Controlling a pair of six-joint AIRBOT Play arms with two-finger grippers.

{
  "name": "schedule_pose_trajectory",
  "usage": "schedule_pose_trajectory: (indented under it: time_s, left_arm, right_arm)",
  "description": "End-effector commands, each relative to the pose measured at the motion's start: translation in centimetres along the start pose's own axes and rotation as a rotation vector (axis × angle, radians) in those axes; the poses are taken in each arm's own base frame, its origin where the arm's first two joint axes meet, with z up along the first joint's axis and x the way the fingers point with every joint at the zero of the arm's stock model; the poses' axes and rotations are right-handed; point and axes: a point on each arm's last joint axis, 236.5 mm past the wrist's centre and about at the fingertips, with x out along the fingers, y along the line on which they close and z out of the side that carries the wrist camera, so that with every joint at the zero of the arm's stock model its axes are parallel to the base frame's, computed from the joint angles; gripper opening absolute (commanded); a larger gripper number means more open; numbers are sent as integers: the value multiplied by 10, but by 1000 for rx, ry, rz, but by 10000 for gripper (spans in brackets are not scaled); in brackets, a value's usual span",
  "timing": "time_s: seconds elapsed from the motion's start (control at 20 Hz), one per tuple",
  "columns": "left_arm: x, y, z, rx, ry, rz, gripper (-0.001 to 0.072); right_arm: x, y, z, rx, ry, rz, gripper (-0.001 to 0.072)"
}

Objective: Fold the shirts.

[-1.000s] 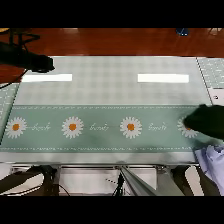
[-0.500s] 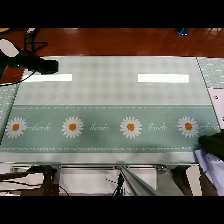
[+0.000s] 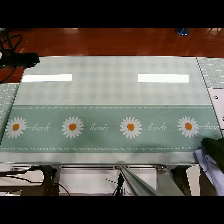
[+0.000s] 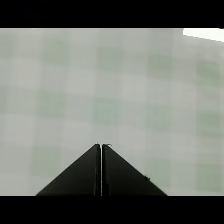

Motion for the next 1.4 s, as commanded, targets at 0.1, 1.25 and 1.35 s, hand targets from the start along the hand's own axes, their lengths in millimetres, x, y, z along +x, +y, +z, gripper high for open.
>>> schedule_pose_trajectory:
  time_s: [0.1,1.25,1.35]
  left_arm:
    - [-8,44,4,-39,-23,59,53]
    - [-95,-232,-131,356,382,-332,545]
    - [-96,-227,-149,332,377,-247,525]
  right_arm:
    - [32,-11,-22,11,84,-44,358]
    - [-208,432,-73,-1090,-620,867,603]
    - [-187,435,-89,-1169,-550,802,602]
